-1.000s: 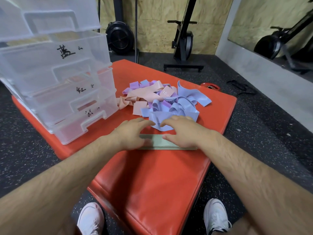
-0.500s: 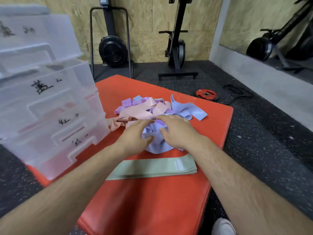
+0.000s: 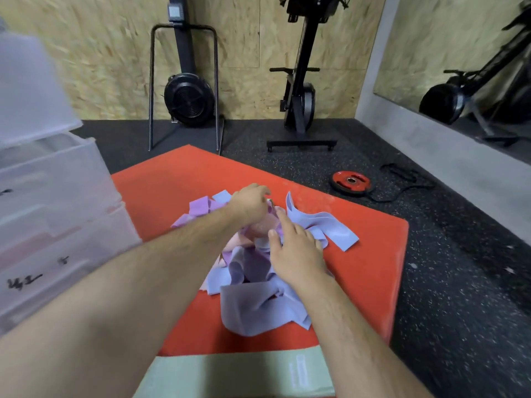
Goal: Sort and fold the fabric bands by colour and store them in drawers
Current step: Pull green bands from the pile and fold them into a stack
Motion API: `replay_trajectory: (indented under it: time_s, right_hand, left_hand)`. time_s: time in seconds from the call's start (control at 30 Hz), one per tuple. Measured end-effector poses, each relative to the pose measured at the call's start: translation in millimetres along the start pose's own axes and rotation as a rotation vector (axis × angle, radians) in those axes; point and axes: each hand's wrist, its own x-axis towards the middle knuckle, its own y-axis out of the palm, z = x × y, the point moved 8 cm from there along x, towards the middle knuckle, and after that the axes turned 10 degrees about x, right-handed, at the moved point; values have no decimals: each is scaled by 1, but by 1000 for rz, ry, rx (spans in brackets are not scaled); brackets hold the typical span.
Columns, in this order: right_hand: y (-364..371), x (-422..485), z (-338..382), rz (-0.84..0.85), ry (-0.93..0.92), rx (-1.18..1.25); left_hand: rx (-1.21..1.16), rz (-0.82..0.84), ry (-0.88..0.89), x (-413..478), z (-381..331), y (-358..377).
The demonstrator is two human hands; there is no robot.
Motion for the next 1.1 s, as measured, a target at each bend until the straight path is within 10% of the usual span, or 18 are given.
replay_trajectory:
  time_s: [0.27,1.1]
  right_hand:
    - [20,5,-1,-9,50,-20]
    - [-57,-18,48,-102,-34,166]
  left_hand:
    - [79,244,-74,46,21,61]
    - [-55,-254,76,-34,-1,-179]
